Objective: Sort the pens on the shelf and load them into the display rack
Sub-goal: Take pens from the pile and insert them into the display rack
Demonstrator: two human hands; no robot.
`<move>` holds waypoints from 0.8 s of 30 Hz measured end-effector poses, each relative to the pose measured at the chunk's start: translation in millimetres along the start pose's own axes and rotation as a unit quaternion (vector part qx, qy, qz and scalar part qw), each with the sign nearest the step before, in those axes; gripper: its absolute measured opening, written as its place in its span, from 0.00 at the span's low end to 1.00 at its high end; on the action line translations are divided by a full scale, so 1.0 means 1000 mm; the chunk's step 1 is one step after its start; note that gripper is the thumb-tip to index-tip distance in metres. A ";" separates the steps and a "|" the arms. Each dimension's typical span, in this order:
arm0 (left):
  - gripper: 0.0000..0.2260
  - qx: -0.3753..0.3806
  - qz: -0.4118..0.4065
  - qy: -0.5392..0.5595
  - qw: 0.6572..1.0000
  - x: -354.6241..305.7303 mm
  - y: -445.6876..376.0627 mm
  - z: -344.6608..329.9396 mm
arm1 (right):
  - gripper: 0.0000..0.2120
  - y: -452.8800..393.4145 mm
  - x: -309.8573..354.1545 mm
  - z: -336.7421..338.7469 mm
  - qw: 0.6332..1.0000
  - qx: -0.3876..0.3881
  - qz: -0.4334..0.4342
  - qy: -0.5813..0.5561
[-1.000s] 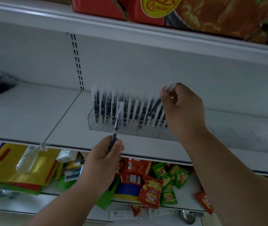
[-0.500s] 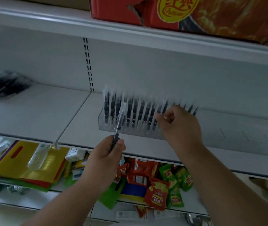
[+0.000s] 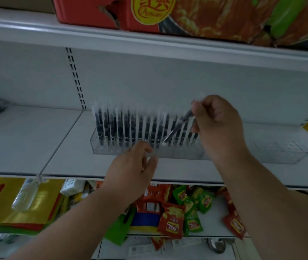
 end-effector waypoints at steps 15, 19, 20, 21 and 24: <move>0.23 -0.055 -0.093 -0.201 0.974 0.032 -0.020 -0.015 | 0.08 -0.008 -0.039 -0.048 0.969 0.091 0.109 0.203; 0.23 -0.057 -0.092 -0.205 0.973 0.032 -0.020 -0.016 | 0.08 -0.005 -0.049 -0.053 0.961 0.105 0.086 0.240; 0.23 -0.055 -0.092 -0.208 0.972 0.032 -0.020 -0.016 | 0.08 -0.004 -0.051 -0.052 0.965 0.098 0.074 0.233; 0.23 -0.055 -0.091 -0.210 0.972 0.032 -0.020 -0.016 | 0.09 -0.003 -0.052 -0.052 0.965 0.093 0.064 0.235; 0.23 -0.061 -0.088 -0.213 0.971 0.031 -0.021 -0.016 | 0.11 0.003 -0.054 -0.052 0.957 0.102 0.037 0.268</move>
Point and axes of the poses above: each hand's wrist, its own y-axis away from the middle knuckle, its own z-axis out of the back of the hand, x = y × z, the point moved 1 cm from there along -y, towards the middle knuckle, and after that the axes turned 1 degree about y, right-handed, at the moved point
